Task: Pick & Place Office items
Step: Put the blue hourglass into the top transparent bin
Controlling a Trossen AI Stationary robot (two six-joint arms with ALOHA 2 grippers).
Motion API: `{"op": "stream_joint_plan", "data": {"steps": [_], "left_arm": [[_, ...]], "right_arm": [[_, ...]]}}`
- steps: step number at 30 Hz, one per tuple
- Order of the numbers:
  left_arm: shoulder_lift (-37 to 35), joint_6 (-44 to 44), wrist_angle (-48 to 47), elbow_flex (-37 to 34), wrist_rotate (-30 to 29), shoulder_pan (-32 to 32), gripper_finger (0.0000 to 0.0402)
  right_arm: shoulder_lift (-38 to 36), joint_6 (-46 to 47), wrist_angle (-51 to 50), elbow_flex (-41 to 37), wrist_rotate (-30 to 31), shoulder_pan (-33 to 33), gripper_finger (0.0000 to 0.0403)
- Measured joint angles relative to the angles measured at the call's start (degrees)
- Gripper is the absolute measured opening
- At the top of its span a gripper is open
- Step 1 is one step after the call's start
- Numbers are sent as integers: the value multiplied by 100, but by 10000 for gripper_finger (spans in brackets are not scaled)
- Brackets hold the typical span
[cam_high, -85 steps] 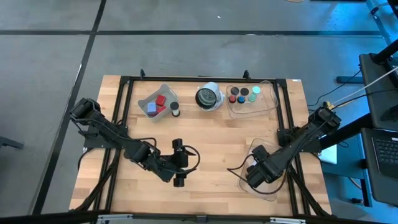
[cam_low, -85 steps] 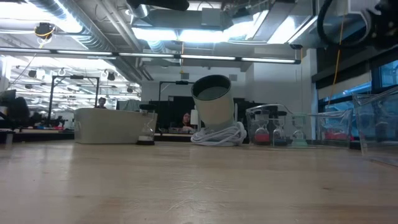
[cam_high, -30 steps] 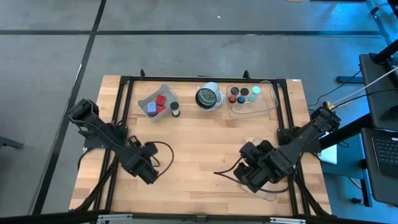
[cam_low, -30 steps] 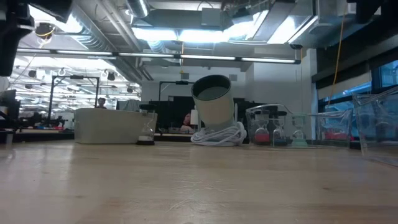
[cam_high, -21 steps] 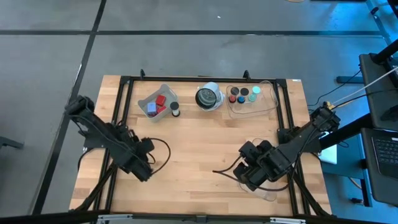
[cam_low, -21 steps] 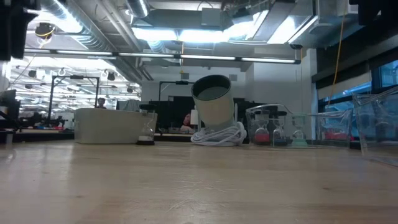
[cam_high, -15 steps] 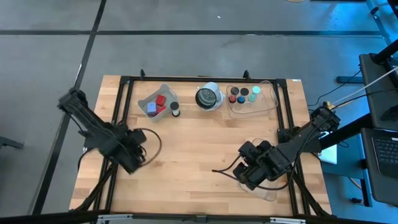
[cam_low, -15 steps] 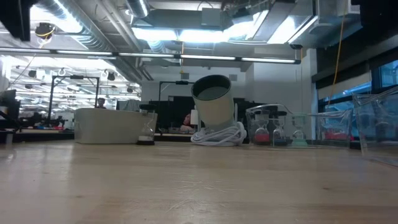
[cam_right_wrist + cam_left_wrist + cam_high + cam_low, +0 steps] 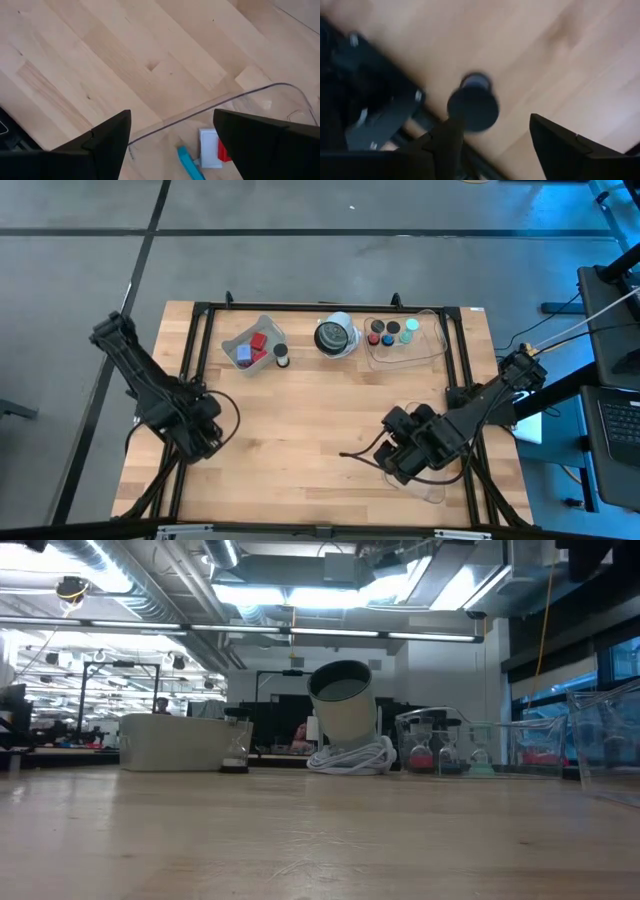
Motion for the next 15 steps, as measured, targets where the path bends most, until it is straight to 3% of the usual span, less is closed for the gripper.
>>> {"op": "stream_joint_plan", "data": {"steps": [5,15], "left_arm": [[226,-6,58,-126,344,2,252],[264,-75,46,-126,-44,2,293]], "right_arm": [[0,-16,17,-1,14,-64,286],[0,-23,265,-2,13,-108,286]]}}
